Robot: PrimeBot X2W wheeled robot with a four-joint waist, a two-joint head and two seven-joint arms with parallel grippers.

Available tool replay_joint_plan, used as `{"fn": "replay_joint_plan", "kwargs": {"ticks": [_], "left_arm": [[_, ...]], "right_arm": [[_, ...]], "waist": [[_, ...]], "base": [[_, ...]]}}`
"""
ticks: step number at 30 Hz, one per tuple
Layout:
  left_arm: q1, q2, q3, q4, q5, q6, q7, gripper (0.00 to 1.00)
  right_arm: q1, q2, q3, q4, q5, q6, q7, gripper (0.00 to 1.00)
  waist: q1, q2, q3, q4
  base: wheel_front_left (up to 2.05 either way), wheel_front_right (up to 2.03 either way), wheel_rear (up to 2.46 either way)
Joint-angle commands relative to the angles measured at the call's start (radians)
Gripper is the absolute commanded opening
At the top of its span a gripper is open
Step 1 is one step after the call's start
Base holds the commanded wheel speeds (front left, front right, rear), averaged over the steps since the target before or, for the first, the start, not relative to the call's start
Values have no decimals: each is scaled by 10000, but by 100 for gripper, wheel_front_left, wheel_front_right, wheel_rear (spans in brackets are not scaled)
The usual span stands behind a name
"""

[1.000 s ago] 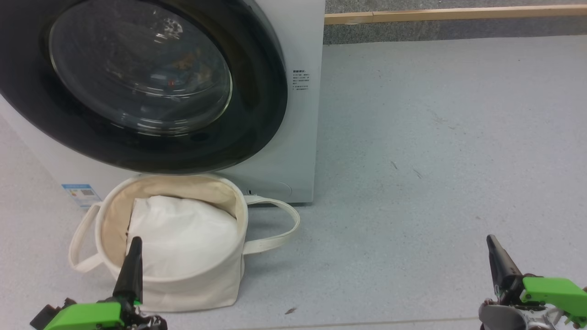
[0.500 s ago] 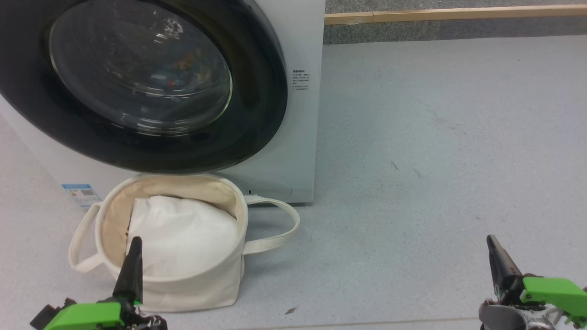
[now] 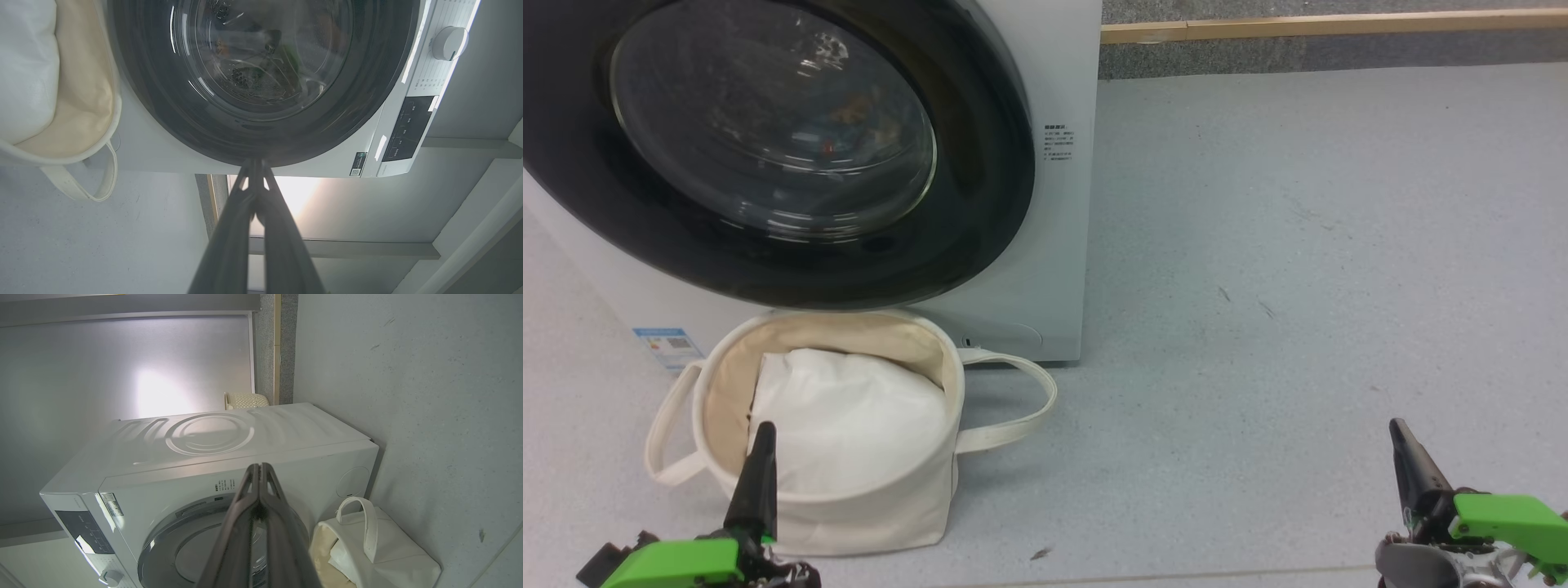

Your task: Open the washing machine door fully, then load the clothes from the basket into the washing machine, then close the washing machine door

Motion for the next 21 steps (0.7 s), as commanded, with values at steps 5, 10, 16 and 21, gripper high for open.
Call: {"fn": "replay_joint_plan", "kwargs": {"ticks": [5, 10, 16, 21], "left_arm": [[-271, 47, 350, -395, -18, -67, 90, 0], [-271, 47, 351, -395, -18, -67, 90, 0], [-271, 46, 351, -395, -18, -67, 90, 0], [-271, 46, 351, -395, -17, -67, 90, 0]], "right_arm": [[-480, -38, 193, -318, 46, 2, 85, 0], [-480, -38, 193, -318, 46, 2, 85, 0], [-480, -38, 193, -318, 46, 2, 85, 0], [-480, -38, 193, -318, 46, 2, 85, 0]], "waist": [[0, 0, 0, 0], [0, 0, 0, 0], [0, 0, 0, 0], [0, 0, 0, 0]], "base": [[0, 0, 0], [0, 0, 0], [0, 0, 0], [0, 0, 0]]}}
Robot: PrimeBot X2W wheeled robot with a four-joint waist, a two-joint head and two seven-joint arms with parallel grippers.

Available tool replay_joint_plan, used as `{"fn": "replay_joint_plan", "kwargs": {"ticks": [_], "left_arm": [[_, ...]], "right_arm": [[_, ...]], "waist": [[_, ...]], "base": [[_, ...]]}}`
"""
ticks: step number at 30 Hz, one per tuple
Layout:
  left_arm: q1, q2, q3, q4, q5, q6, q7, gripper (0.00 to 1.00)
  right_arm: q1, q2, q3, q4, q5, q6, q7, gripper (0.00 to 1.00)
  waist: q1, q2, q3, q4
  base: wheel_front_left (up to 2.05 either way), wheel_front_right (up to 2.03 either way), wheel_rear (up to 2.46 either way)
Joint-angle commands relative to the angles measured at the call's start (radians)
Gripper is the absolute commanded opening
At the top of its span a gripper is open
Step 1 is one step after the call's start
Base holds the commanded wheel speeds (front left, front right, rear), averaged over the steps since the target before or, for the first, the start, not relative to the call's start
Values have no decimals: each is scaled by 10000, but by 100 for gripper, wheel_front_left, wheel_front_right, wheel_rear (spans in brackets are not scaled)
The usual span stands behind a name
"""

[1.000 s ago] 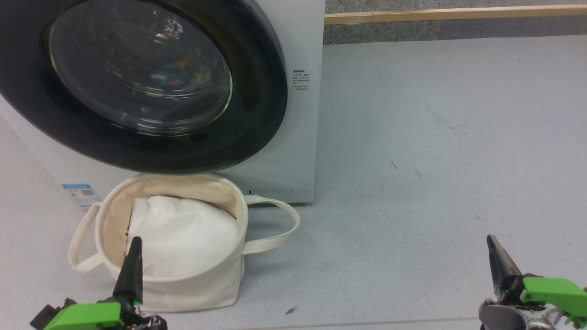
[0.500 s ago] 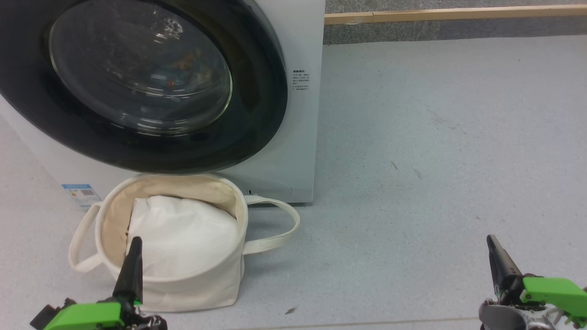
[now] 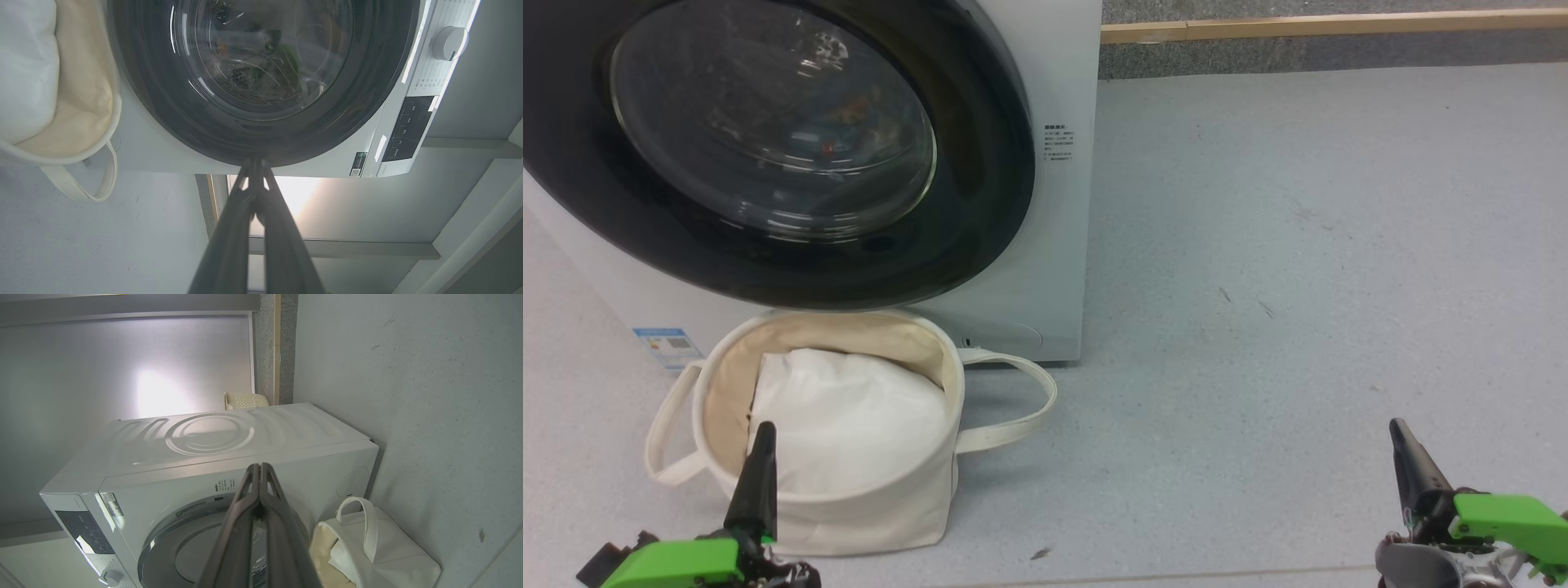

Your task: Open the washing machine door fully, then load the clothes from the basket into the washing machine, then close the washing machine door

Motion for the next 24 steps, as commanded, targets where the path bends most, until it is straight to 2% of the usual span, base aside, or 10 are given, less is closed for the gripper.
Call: {"fn": "replay_joint_plan", "kwargs": {"ticks": [1, 24], "left_arm": [[-271, 48, 351, -395, -17, -67, 90, 0], [-271, 48, 352, -395, -17, -67, 91, 0]], "right_arm": [[-480, -38, 194, -318, 45, 2, 85, 0], [-480, -38, 194, -318, 45, 2, 85, 0]], "waist": [[0, -1, 0, 0], [0, -1, 0, 0]], "base": [[0, 0, 0], [0, 0, 0]]}}
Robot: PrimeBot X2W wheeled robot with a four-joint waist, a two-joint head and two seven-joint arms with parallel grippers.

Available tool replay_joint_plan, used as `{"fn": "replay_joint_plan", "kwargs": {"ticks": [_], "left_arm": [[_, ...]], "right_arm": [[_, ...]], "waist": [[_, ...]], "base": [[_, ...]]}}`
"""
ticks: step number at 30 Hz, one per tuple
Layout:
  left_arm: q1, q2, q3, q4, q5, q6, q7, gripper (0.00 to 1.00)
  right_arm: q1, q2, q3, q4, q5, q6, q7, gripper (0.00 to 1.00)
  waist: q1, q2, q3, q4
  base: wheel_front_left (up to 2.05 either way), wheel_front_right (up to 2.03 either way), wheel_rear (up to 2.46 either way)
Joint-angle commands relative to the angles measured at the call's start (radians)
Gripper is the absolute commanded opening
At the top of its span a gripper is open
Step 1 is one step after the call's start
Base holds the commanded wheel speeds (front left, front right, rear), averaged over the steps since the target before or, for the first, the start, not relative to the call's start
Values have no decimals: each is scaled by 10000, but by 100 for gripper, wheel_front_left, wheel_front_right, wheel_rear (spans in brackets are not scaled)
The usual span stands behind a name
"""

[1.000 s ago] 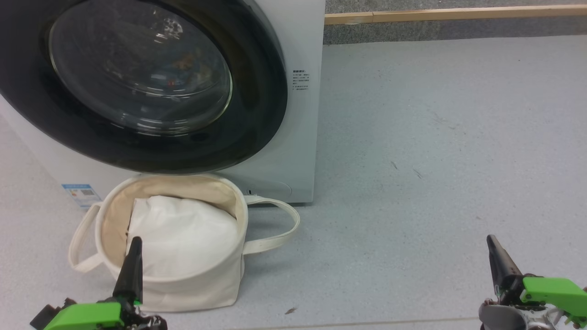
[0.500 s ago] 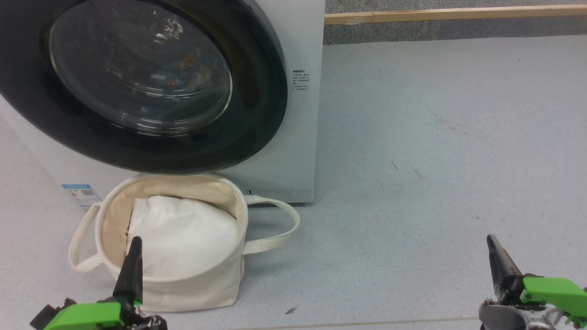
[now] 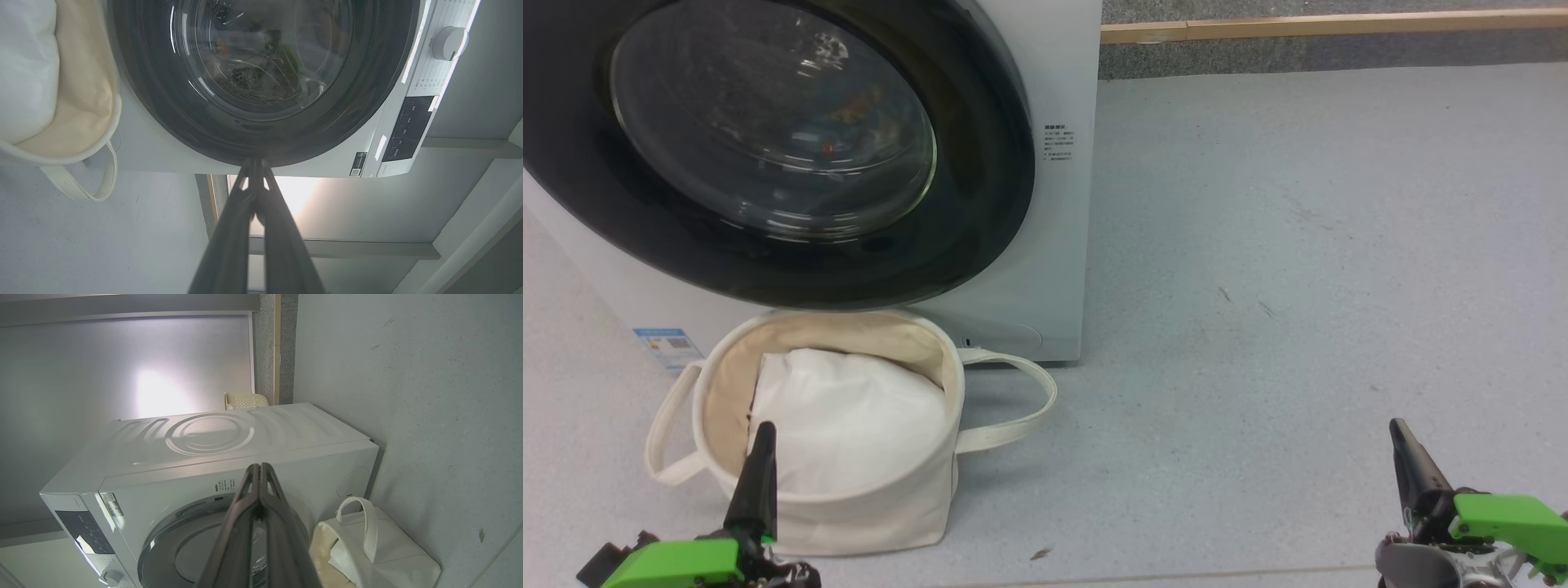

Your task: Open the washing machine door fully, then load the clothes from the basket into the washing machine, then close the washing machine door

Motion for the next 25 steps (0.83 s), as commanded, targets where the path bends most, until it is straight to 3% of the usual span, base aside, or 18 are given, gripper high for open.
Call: {"fn": "replay_joint_plan", "kwargs": {"ticks": [1, 25], "left_arm": [[-271, 48, 350, -395, -17, -67, 89, 0], [-271, 47, 350, -395, -16, -67, 89, 0]], "right_arm": [[-480, -38, 196, -318, 45, 2, 84, 0], [-479, -37, 198, -318, 48, 2, 82, 0]], "waist": [[0, -1, 0, 0], [0, -1, 0, 0]], "base": [[0, 0, 0], [0, 0, 0]]}}
